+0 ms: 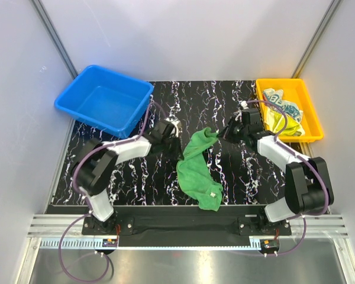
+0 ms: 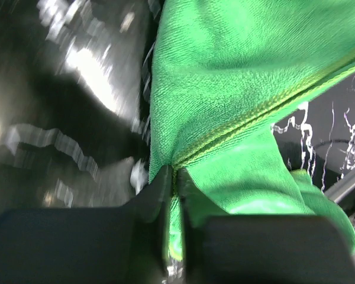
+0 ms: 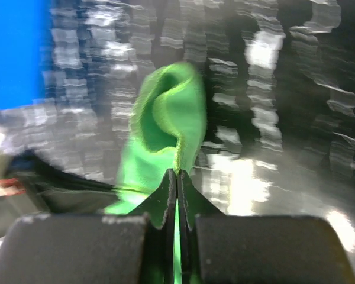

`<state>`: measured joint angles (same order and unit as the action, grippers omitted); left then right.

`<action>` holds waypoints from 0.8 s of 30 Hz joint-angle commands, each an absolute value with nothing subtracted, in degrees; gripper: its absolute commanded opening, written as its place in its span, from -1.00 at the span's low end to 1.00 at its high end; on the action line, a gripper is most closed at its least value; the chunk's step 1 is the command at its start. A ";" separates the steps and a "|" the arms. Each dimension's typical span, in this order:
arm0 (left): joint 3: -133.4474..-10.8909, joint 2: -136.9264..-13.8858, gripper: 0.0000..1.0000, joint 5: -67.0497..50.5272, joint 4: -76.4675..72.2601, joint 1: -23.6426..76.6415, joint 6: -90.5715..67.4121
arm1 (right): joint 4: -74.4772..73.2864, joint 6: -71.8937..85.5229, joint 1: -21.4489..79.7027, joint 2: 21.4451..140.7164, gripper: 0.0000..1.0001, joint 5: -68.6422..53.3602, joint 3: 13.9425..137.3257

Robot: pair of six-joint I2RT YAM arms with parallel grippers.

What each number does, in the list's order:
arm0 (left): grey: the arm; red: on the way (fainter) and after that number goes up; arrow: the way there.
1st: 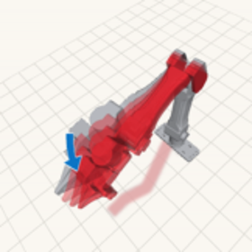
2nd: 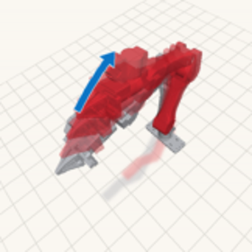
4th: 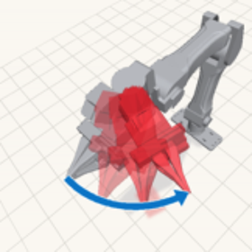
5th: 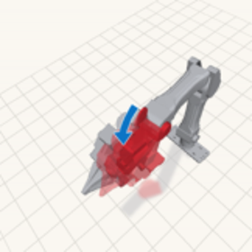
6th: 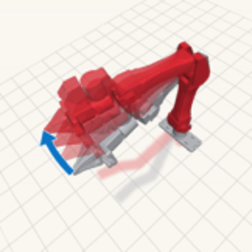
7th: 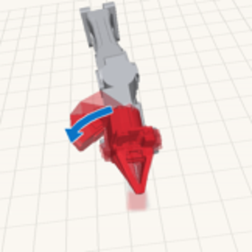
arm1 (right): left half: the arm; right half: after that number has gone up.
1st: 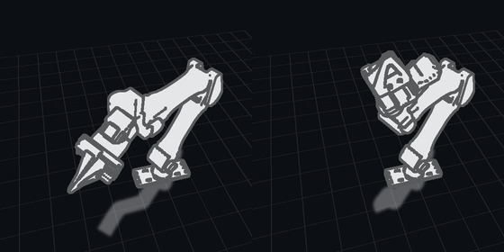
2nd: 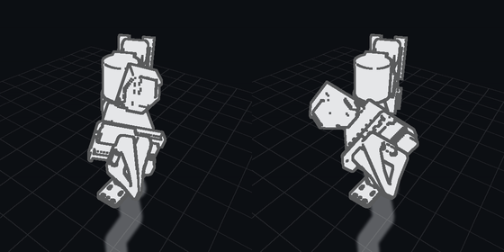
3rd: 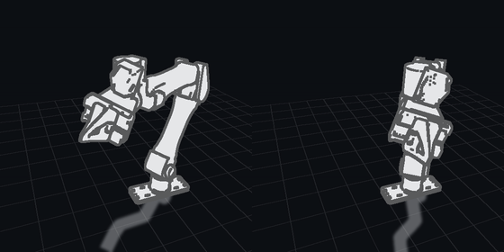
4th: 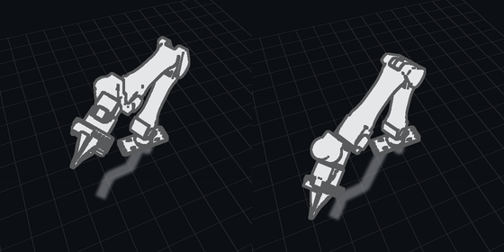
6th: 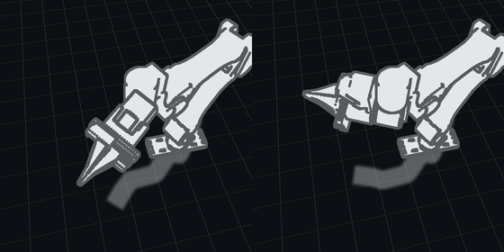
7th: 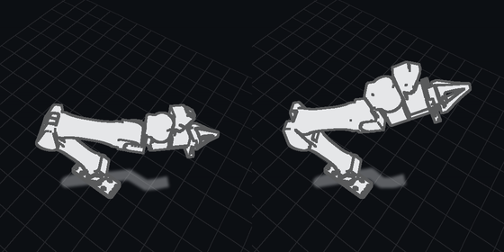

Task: Fold and stack the towels
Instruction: Flatten out the crumpled towel

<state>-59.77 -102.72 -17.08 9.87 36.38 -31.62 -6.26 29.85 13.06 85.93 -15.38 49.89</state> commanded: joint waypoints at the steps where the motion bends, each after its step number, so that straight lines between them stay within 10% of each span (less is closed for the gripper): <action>1: -55.83 -94.23 -0.69 -12.23 10.72 36.30 -37.43 | 9.62 39.62 13.53 84.19 -1.00 -30.47 50.71; 6: -55.11 -85.53 0.19 -8.09 15.46 34.29 -38.94 | 20.47 49.03 16.17 89.46 -1.00 -36.65 52.03; 24: -61.97 -96.86 0.27 -23.22 1.06 30.93 -35.59 | 40.17 53.27 17.23 100.72 -1.00 -43.24 44.56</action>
